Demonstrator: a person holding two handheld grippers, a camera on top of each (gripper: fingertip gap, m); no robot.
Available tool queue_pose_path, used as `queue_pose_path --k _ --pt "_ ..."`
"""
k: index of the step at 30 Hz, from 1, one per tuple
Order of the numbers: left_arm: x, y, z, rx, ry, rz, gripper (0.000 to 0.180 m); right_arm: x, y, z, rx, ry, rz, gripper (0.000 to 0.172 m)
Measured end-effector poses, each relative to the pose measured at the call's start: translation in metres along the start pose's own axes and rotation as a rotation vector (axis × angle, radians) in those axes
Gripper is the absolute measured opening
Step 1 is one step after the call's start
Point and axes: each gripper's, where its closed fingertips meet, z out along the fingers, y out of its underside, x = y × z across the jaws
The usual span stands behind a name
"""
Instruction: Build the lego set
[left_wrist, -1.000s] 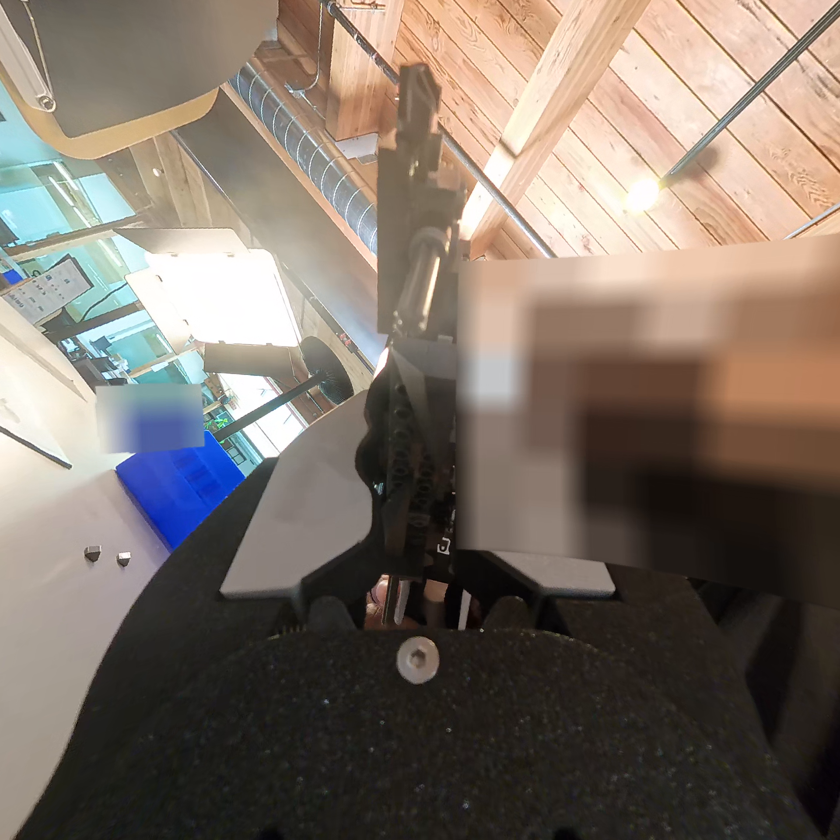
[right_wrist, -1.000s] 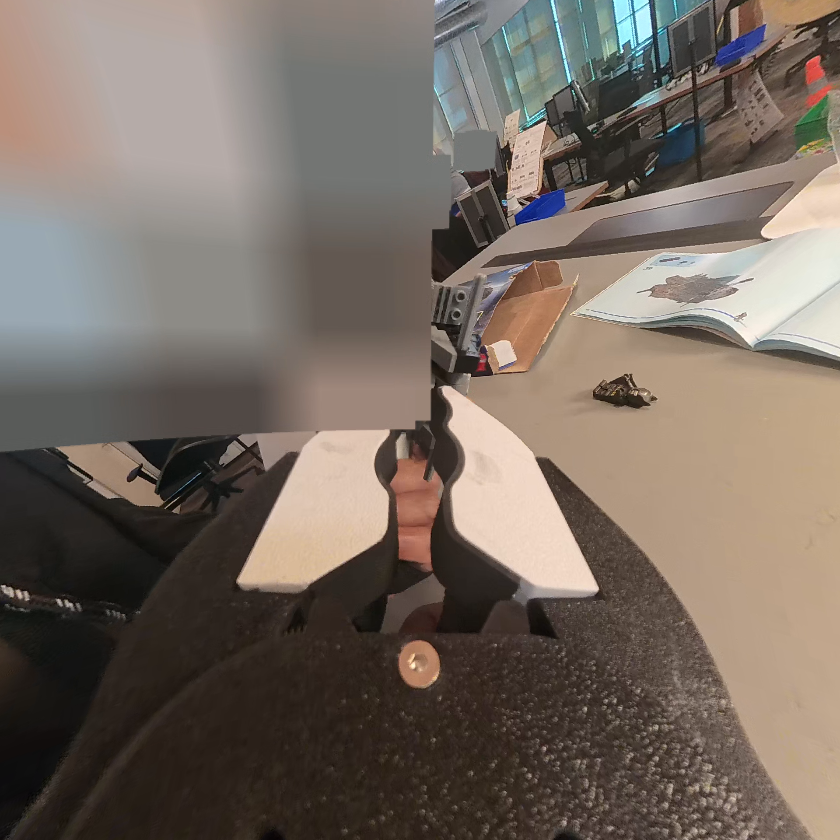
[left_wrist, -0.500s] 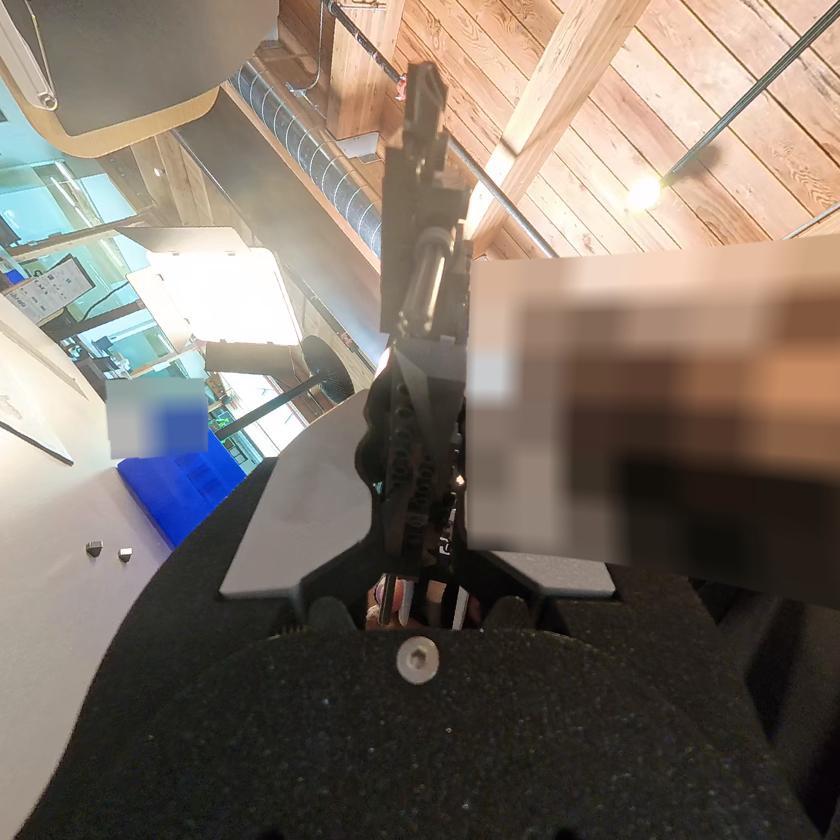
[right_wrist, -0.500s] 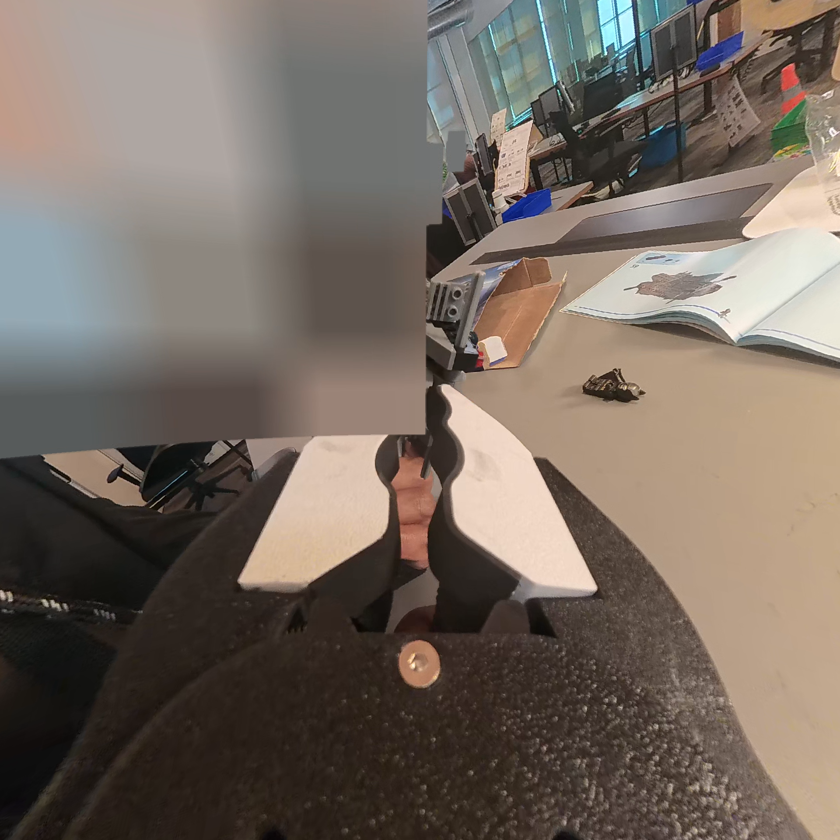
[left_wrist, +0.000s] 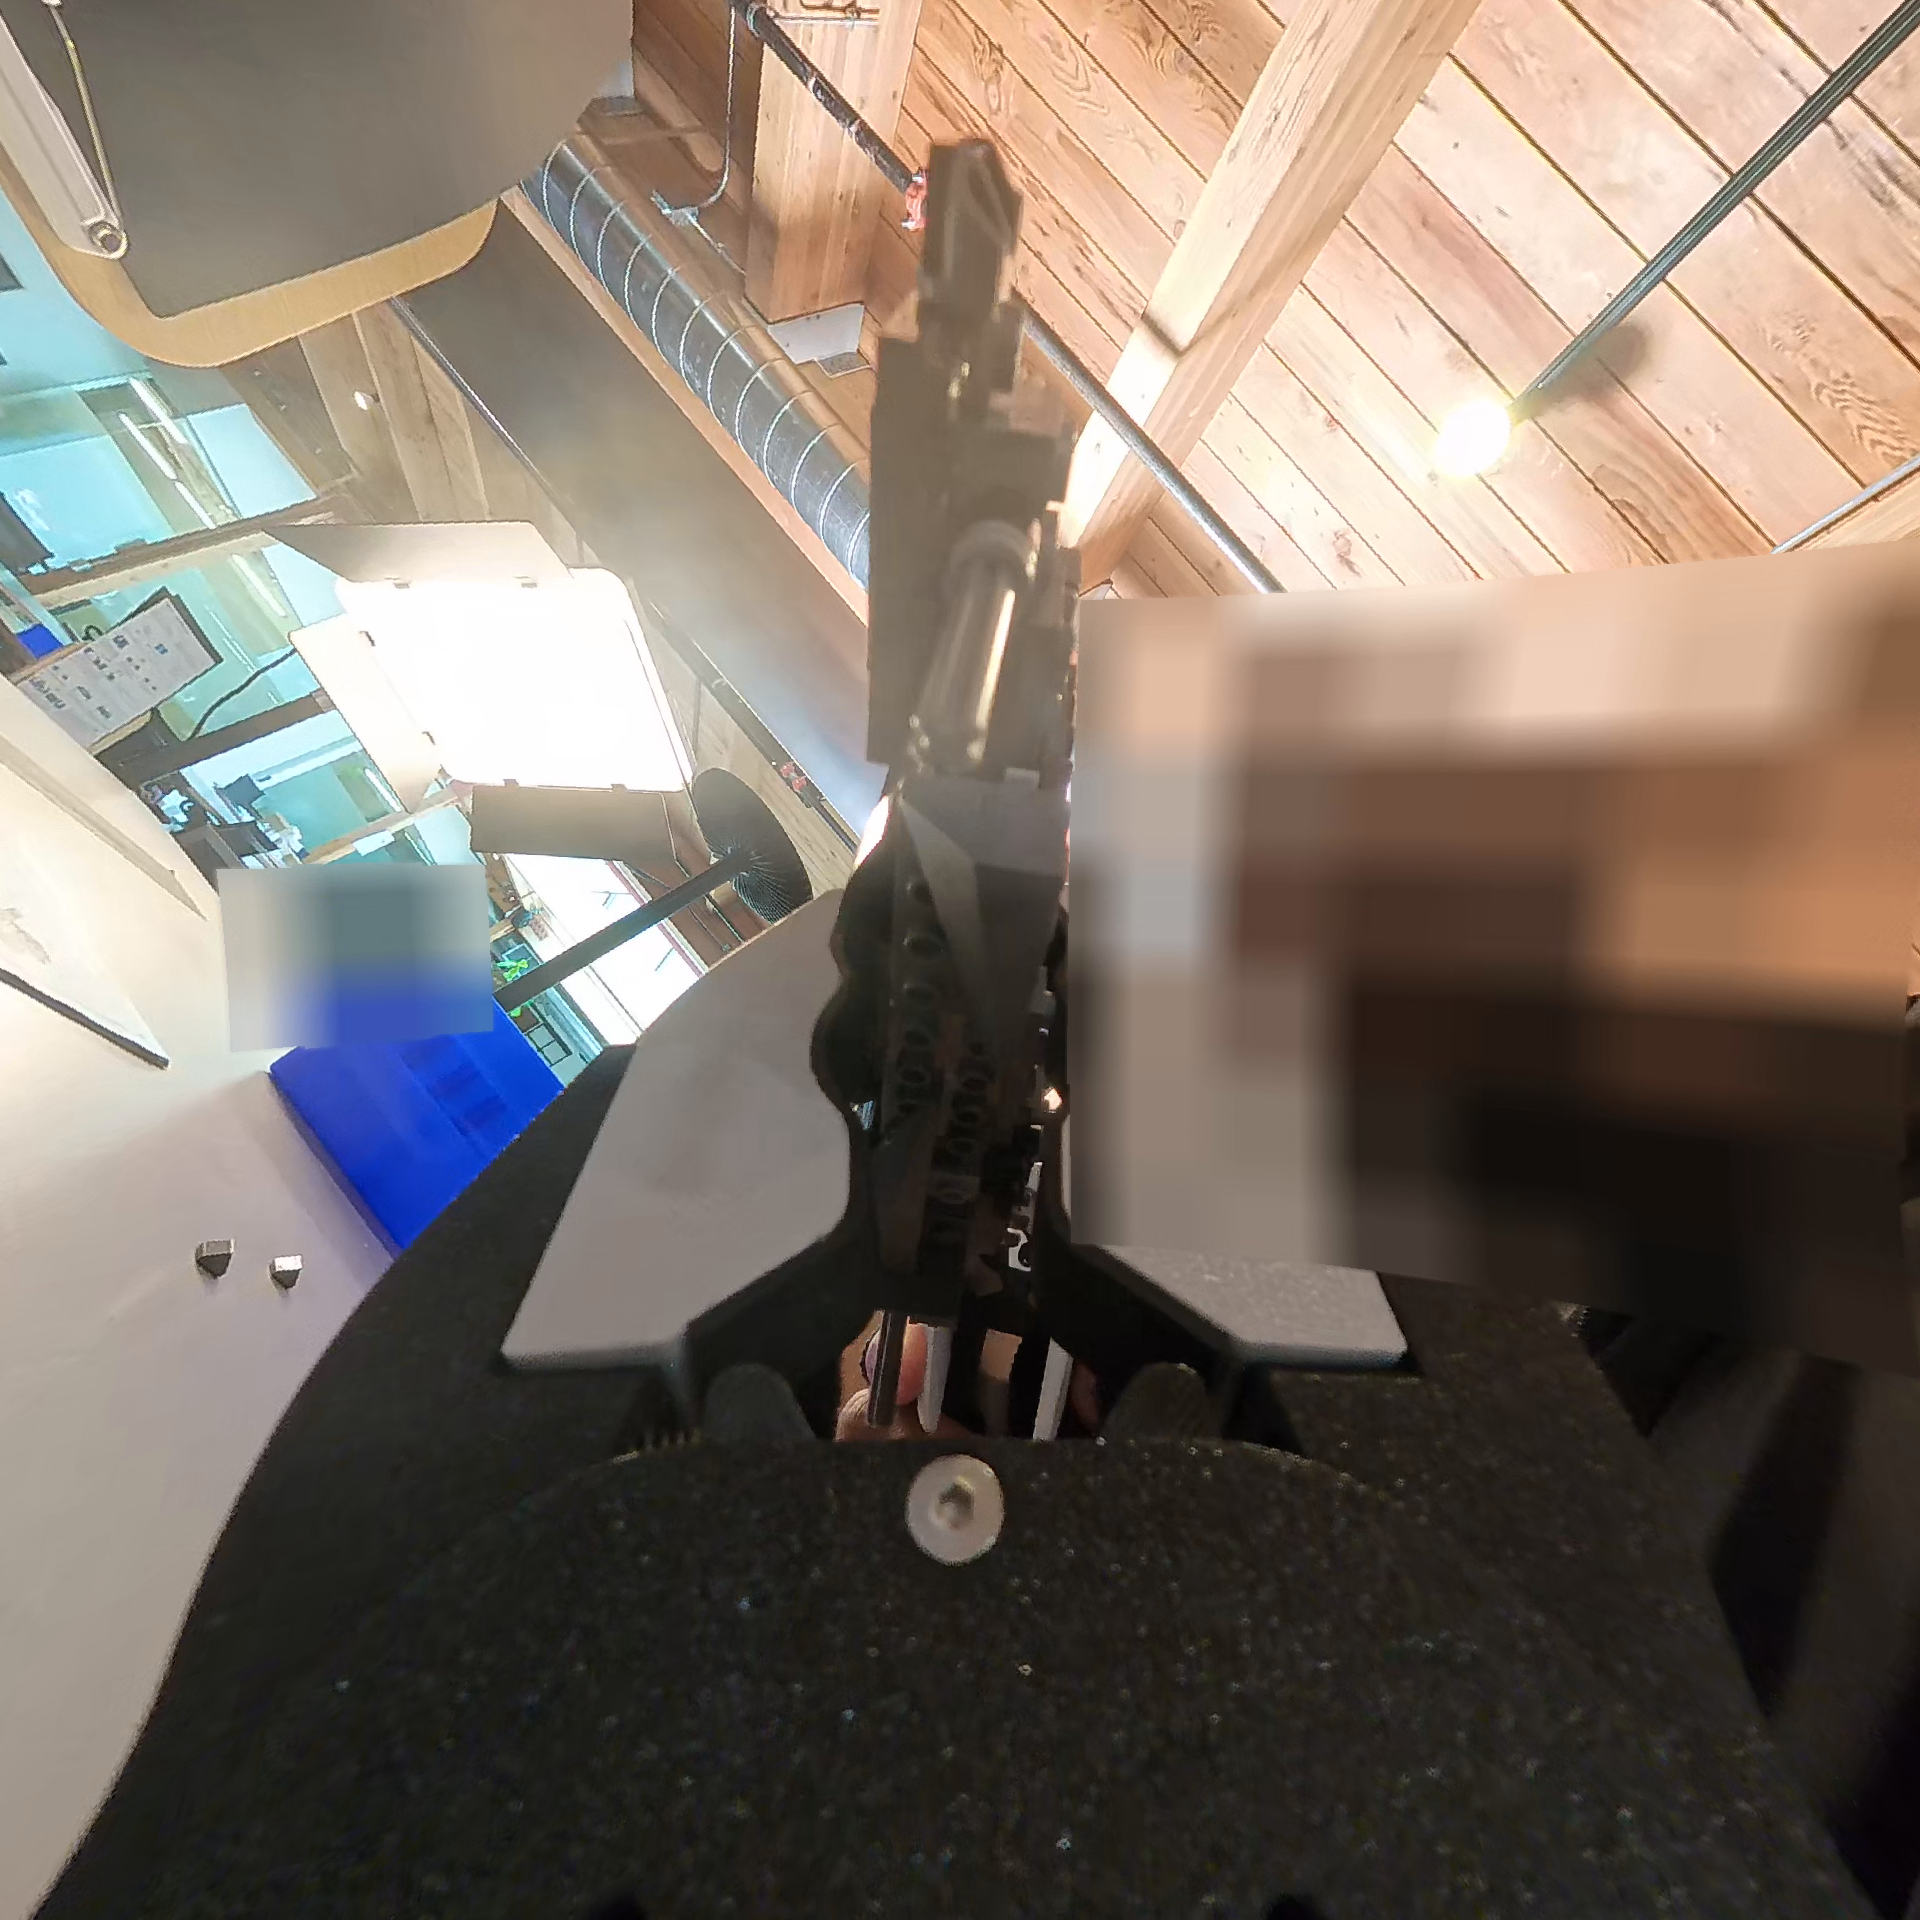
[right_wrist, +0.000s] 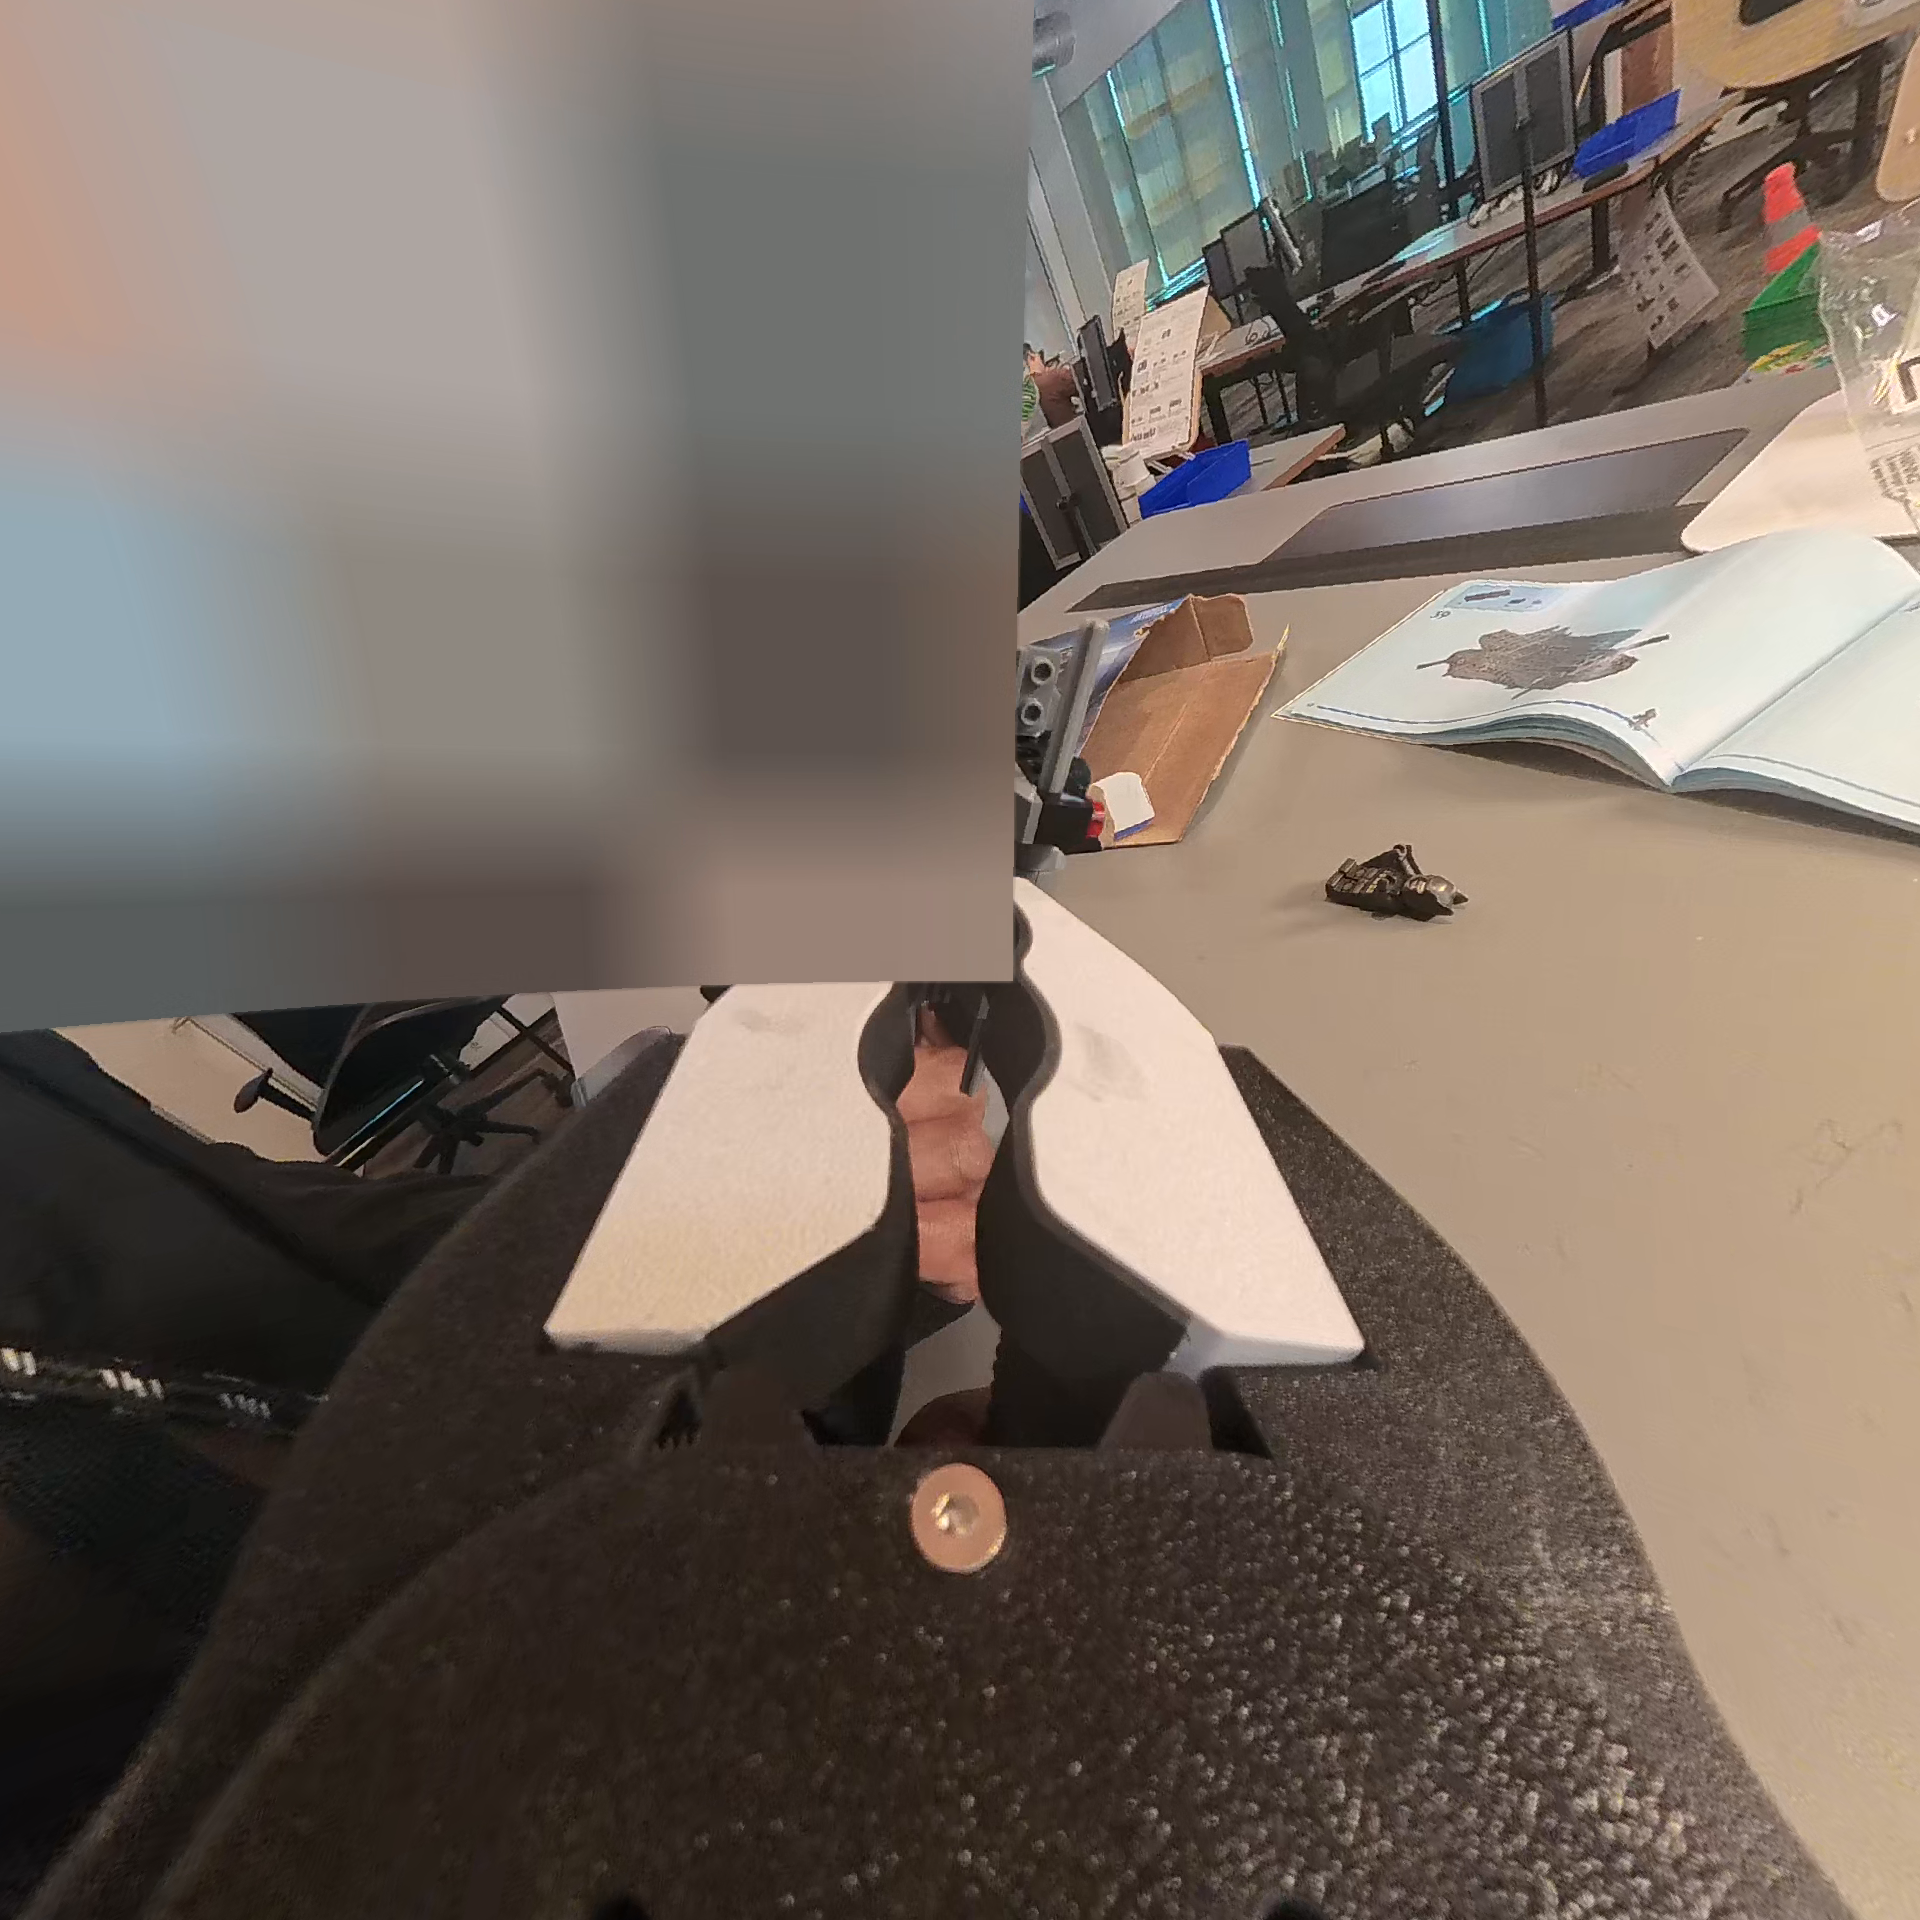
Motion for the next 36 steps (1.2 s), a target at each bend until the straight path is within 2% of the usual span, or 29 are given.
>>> queue_pose_path --k 5,12,25,36 --pt "-0.004 -0.002 -0.002 0.013 -0.024 -0.010 0.031 0.002 0.002 0.002 -0.014 0.002 0.025 0.010" --pt "-0.020 -0.006 -0.010 0.124 -0.063 -0.141 0.032 0.007 0.004 0.008 -0.046 0.048 0.057 0.010" --pt "-0.020 -0.014 -0.013 0.166 -0.048 -0.165 0.032 0.005 0.007 0.011 -0.063 0.048 0.078 0.012" --pt "-0.017 -0.012 -0.012 0.144 -0.034 -0.147 0.032 0.002 0.006 0.013 -0.066 0.042 0.068 0.011"
